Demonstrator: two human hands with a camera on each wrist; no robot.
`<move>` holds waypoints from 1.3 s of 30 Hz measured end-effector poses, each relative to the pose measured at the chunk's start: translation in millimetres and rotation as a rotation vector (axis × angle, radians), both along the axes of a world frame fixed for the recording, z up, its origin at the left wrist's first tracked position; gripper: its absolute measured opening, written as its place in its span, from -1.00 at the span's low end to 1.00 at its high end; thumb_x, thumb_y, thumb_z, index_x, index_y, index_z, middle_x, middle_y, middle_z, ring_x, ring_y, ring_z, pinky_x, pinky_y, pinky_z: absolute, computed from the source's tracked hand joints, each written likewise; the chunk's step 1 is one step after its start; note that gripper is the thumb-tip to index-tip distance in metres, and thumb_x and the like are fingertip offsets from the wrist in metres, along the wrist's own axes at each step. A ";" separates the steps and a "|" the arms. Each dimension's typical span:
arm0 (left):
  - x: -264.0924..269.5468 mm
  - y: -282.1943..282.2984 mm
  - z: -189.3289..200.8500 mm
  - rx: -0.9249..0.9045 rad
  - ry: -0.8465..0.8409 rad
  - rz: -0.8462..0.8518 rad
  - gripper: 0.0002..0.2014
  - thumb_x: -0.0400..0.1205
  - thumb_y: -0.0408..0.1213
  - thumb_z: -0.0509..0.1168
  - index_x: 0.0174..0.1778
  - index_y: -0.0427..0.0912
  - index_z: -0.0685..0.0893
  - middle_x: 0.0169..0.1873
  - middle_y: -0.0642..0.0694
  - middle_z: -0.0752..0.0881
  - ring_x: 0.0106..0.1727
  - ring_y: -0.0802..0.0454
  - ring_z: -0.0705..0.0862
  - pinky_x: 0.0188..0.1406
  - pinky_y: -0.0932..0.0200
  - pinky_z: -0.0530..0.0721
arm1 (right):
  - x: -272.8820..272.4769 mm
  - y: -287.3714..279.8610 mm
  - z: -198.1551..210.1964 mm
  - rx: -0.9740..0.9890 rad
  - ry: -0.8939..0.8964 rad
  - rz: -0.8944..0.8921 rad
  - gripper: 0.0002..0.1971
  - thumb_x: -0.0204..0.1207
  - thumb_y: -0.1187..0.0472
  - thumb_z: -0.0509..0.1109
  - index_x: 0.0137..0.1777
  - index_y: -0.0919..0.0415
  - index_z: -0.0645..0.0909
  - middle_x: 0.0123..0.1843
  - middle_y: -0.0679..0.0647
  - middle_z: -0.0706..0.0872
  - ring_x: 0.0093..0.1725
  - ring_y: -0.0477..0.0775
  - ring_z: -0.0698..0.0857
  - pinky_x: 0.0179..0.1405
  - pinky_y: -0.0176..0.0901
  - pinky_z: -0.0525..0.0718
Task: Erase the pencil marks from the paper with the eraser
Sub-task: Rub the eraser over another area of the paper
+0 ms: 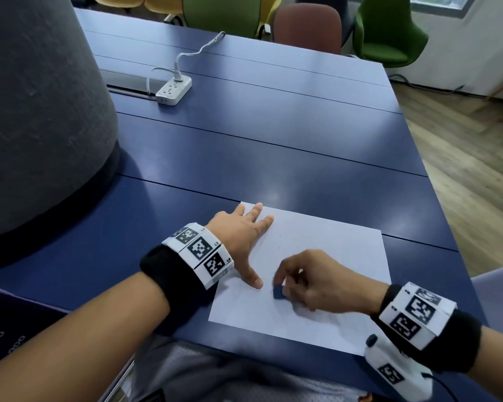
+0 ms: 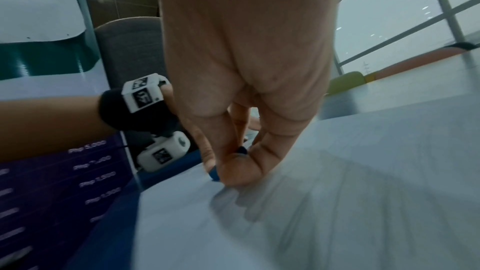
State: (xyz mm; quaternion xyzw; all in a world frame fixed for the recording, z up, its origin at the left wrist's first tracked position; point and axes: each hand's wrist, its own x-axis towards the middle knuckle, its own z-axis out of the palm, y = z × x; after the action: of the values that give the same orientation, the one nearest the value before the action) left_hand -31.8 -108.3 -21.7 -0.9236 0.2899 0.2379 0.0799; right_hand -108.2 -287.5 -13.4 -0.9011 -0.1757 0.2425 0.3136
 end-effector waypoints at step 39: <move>-0.1 0.1 -1.6 -0.013 0.011 -0.004 0.29 0.26 0.36 0.52 0.71 0.17 -0.23 0.71 -0.06 -0.28 0.72 -0.17 -0.17 0.45 -0.14 0.37 | 2.6 -12.4 0.4 -0.061 -0.034 0.010 -0.85 0.44 0.32 0.39 -0.12 0.06 0.74 -0.36 -0.04 0.71 -0.43 -0.16 0.57 -0.38 -0.46 0.49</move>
State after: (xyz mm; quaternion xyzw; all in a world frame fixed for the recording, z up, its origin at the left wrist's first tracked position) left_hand -31.9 -108.2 -23.3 -0.9221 0.2937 0.2410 0.0729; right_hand -105.5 -299.8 -13.1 -0.9133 -0.1779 0.2342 0.2818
